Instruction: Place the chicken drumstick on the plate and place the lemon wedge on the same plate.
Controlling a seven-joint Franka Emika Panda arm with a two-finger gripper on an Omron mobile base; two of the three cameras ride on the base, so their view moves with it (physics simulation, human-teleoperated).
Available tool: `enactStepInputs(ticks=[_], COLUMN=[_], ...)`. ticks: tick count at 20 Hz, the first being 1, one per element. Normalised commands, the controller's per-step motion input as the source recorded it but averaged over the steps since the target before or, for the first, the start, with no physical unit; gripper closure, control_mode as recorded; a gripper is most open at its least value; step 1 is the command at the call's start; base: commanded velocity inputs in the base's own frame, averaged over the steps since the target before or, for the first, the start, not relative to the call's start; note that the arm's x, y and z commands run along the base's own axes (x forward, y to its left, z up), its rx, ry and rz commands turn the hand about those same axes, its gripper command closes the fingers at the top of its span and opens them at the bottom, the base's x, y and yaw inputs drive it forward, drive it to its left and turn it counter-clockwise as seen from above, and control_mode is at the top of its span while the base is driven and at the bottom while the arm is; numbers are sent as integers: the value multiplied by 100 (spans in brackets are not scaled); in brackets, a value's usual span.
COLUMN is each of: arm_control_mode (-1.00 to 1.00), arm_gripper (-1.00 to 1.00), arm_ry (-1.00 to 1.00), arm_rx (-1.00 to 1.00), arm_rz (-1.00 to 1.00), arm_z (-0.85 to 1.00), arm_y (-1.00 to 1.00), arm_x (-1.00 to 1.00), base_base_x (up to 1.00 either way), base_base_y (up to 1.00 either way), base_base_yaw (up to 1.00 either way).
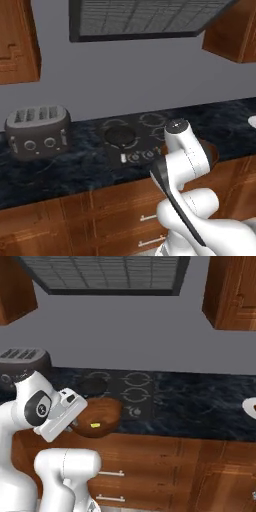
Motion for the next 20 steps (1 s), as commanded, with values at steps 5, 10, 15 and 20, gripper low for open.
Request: enactStepInputs(ticks=[5,10,15,20], arm_control_mode=[100,100,100,100], arm_gripper=[100,100,100,100], arm_ry=[0,0,0,0], arm_rx=[0,0,0,0], arm_rz=[0,0,0,0], arm_z=[0,0,0,0], arm_y=[0,0,0,0], arm_x=[0,0,0,0], base_base_x=[28,45,69,68], base_base_y=[-100,-98,-79,-76], base_base_yaw=[0,0,5,13])
